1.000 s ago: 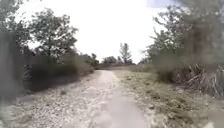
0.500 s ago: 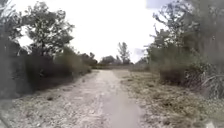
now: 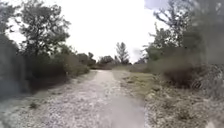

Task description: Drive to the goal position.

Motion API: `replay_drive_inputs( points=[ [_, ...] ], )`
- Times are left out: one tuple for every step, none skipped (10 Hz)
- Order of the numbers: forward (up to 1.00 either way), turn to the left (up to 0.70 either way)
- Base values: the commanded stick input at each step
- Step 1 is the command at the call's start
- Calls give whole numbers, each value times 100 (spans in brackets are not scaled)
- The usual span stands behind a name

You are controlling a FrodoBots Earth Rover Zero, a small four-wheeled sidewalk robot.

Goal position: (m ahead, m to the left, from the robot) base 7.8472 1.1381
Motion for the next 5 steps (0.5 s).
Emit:
replay_drive_inputs(
  points=[
    [70, 0],
    [70, 0],
    [70, 0],
    [70, 0],
    [70, 0]
  ],
)
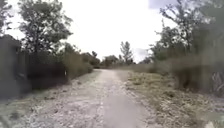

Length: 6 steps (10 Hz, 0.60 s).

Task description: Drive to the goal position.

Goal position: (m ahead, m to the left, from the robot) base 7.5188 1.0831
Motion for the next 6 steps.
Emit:
replay_drive_inputs(
  points=[
    [70, 0],
    [70, 0],
    [70, 0],
    [70, 0],
    [70, 0],
    [70, 0]
  ],
)
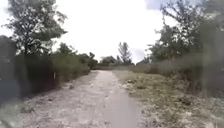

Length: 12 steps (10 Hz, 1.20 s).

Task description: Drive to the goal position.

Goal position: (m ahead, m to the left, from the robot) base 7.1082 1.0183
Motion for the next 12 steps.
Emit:
replay_drive_inputs(
  points=[
    [70, 0],
    [70, 0],
    [70, 0],
    [70, 0],
    [70, 0],
    [70, 0],
    [70, 0],
    [70, 0],
    [70, 0],
    [70, 0],
    [70, 0],
    [70, 0]
  ],
)
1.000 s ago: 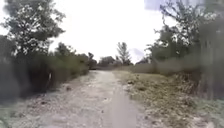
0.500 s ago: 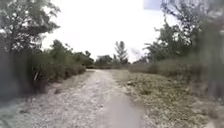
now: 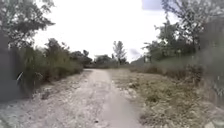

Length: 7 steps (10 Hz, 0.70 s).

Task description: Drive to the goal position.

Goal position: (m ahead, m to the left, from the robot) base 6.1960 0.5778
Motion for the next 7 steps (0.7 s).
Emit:
replay_drive_inputs(
  points=[
    [70, 0],
    [70, 0],
    [70, 0],
    [70, 0],
    [70, 19],
    [70, 35],
    [70, 22]
  ],
)
